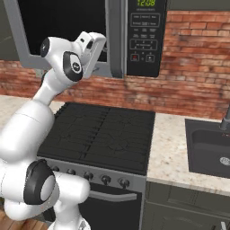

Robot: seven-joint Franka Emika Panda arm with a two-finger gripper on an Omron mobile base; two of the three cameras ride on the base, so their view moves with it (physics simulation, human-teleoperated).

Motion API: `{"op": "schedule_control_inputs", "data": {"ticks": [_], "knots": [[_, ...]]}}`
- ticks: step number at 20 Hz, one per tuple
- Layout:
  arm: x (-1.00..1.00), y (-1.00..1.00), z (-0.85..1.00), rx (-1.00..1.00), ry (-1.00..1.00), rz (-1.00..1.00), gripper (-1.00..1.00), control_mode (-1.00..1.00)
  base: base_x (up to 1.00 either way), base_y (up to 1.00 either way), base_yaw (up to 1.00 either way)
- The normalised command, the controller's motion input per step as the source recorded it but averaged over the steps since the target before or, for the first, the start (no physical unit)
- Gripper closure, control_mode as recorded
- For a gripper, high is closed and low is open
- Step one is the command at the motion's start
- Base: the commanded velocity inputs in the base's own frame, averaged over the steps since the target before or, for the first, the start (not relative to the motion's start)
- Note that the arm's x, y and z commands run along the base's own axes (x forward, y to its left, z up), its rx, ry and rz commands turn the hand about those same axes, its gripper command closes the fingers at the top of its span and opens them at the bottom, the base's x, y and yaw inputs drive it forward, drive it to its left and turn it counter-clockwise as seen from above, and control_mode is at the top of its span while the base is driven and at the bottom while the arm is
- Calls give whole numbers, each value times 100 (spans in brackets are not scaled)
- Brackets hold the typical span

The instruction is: Pick the avocado from the sink and place it in the bowl. Then pick the bowl and place it in the microwave. Then close the microwave door and press the start button.

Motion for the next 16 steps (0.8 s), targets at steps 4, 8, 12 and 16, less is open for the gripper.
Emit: {"op": "schedule_control_inputs", "data": {"ticks": [4, 8, 12, 16], "knots": [[44, -2, -1, 0, 2, 0, -100, -100, 0, 0, 0], [64, -14, -9, 0, 2, 1, -100, -100, 0, 0, 0], [59, -1, -13, 0, 2, 5, -100, -100, 0, 0, 0], [53, 0, -13, 0, 0, 5, -100, -100, 0, 0, 0]]}}
